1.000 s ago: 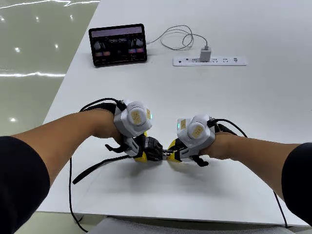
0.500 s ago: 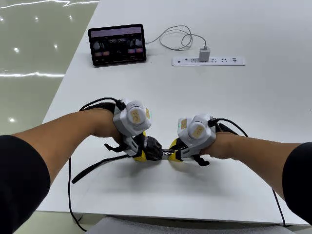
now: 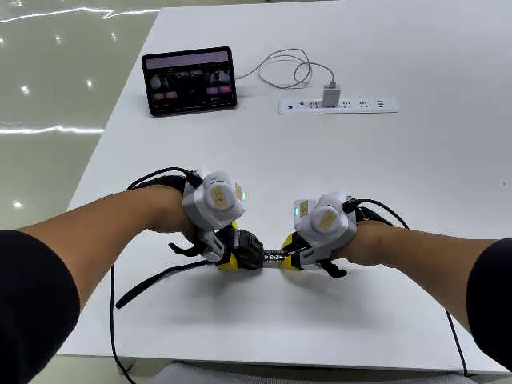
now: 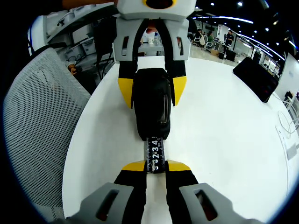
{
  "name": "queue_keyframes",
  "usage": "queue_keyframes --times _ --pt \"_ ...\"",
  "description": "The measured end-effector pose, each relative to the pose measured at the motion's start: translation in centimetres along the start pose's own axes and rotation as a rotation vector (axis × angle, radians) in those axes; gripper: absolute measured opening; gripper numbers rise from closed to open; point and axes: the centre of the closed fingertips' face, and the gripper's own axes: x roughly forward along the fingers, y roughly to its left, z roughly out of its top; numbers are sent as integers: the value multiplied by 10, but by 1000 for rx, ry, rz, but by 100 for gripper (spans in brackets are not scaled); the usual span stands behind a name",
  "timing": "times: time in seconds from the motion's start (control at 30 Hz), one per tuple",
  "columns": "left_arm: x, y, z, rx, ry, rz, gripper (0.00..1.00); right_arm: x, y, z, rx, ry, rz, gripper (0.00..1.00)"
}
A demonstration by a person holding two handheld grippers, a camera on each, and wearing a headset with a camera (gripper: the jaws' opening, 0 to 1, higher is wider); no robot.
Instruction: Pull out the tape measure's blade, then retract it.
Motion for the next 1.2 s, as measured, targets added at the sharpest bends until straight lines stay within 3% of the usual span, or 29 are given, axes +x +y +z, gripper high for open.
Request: queue_keyframes --times 1.2 --pt "1 0 0 3 -11 3 35 -11 0 -14 11 1 -13 10"
